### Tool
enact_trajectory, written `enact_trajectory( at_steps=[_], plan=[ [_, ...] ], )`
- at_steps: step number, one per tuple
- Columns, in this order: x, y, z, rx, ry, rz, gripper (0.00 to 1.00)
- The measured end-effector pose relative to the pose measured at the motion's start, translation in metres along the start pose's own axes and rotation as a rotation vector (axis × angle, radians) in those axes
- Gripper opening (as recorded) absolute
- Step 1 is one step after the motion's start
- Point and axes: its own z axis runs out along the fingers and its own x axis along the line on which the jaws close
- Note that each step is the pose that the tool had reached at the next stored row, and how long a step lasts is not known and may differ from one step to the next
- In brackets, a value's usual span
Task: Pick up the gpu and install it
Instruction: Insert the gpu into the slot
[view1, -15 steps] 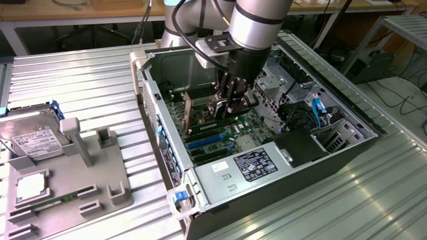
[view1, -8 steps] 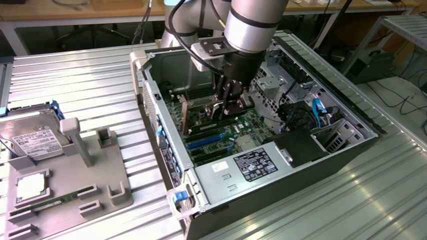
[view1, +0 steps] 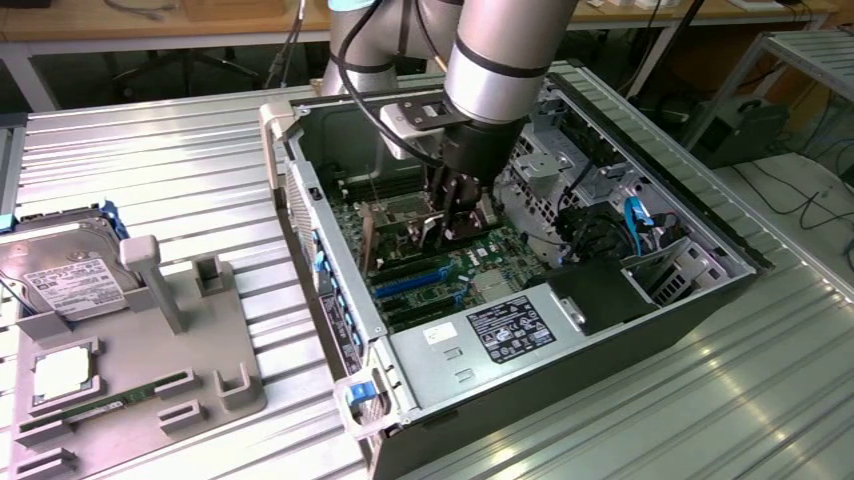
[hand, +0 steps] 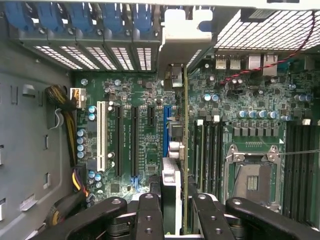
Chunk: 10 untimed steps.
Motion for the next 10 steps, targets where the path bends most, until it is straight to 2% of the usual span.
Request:
enact_trajectory(
  at_steps=[3, 7, 10],
  plan=[
    [0.0001, -0.0001, 0.0043, 0.0001, 0.0001, 0.000, 0.28],
    [0.0002, 0.0007, 0.0071, 0.0067, 0.0002, 0.000, 0.28],
    [0.0002, 0.0026, 0.0095, 0.0075, 0.0001, 0.000, 0.28]
  ],
)
